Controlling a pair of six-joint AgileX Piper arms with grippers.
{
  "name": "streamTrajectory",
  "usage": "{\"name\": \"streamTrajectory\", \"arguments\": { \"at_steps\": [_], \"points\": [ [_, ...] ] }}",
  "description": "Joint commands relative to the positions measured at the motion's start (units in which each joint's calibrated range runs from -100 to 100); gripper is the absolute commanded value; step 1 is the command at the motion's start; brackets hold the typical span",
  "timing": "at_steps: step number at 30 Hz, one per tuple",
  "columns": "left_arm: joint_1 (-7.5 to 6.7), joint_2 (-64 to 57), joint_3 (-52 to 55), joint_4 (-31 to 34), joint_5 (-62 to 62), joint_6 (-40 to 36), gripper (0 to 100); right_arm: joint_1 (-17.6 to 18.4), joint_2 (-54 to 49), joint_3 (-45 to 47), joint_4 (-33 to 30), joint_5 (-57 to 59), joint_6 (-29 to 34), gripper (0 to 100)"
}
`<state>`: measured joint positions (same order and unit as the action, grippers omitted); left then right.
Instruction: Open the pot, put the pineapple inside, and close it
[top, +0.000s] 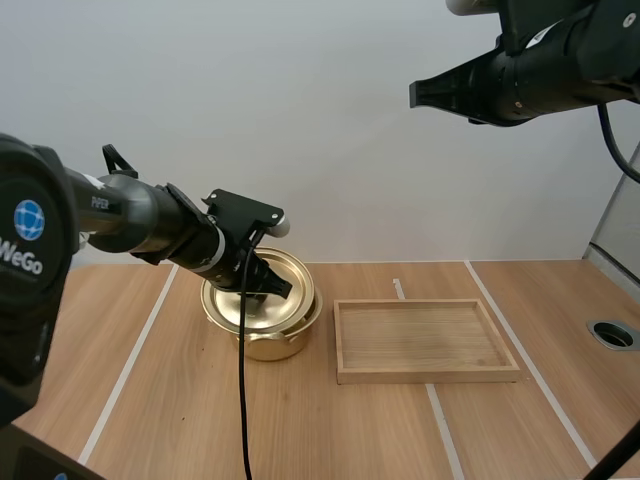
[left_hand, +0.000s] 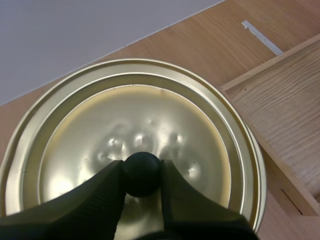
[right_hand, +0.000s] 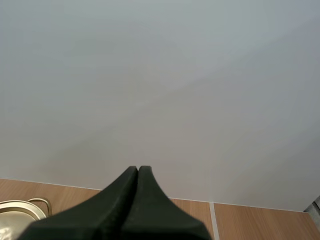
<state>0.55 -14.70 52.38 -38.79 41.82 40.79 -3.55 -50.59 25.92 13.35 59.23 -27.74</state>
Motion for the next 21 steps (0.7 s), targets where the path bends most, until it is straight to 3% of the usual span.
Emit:
{"name": "streamTrajectory", "arguments": {
  "at_steps": [1, 21],
  "points": [
    [-0.10, 2.1, 0.2, -5.1, 0.7, 4.2, 0, -0.3, -0.7, -0.3, -0.1, -0.4, 0.2, 0],
    [-0.10, 3.4, 0.2, -8.1, 1.8, 9.7, 0, -0.3, -0.7, -0.3, -0.1, -0.4, 0.2, 0]
  ]
}}
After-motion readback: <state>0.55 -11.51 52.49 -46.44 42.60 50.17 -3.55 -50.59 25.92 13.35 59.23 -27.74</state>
